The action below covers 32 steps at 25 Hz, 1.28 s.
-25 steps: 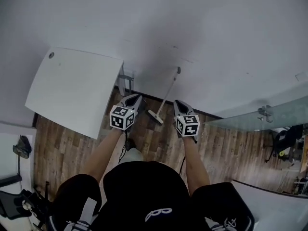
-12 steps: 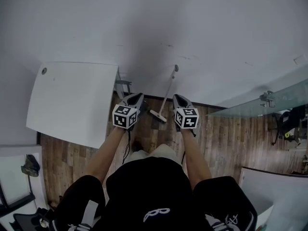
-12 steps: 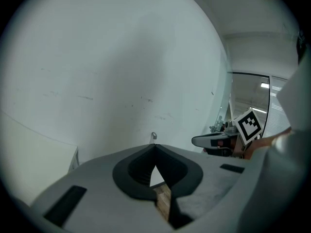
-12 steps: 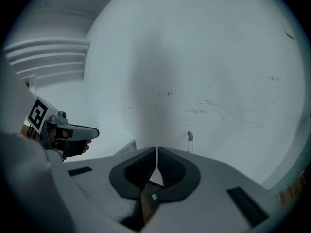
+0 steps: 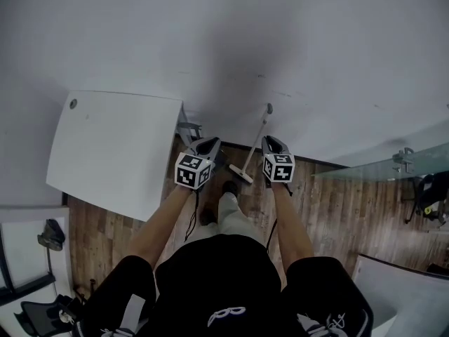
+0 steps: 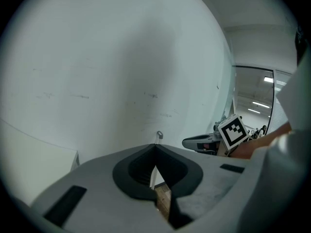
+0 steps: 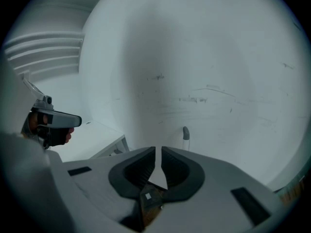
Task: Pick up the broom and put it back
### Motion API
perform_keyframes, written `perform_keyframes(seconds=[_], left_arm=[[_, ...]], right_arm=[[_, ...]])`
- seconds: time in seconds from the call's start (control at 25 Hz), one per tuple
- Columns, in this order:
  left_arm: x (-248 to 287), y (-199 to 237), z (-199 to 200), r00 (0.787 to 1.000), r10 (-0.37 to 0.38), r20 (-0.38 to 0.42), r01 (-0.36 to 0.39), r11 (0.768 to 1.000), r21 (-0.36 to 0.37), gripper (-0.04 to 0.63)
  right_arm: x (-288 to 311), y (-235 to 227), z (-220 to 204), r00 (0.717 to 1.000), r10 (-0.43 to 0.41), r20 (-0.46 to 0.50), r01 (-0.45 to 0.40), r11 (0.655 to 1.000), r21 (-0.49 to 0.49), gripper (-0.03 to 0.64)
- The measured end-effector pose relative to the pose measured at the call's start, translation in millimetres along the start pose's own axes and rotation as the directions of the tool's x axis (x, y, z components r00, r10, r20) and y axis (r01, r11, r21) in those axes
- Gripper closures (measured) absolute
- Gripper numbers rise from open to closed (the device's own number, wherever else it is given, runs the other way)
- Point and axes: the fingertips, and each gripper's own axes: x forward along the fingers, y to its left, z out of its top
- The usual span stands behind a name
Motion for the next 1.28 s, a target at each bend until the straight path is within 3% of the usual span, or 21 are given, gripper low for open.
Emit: perform_keyframes(seconds=[0.12,0.2,0.28,0.8,1.28], left_arm=[[19,4,2,1.0,0.001,-0.018,-0.001,1.0,0.008,0.578],[34,7,2,0.999,0.001,-0.033,-0.001,1.0,0.011,0.578],[50,11,2,0.999,0.002,-0.048,-0.002,1.0,0.009,0.578],[129,37,-11,0.993,-0.007,-0.117,0.005,1.0,-0.021,0.578],[147,60,-20,0.99,0.012,-0.137,-0.019,0.999,-0.048,0.578]], right_arm=[[26,-18,-3,1.0,-0.002,-0.021,0.003,1.0,0.015,0.571],[45,-30,-5,0.999,0.0,-0.037,0.001,1.0,0.028,0.447],[62,-42,-9,0.998,-0.004,-0.055,0.006,0.999,0.038,0.427],[141,-83,-39,0.989,-0.008,-0.148,0.018,0.998,0.067,0.411],[179,-92,-54,0.973,-0.036,-0.229,0.048,0.998,0.046,0.415]])
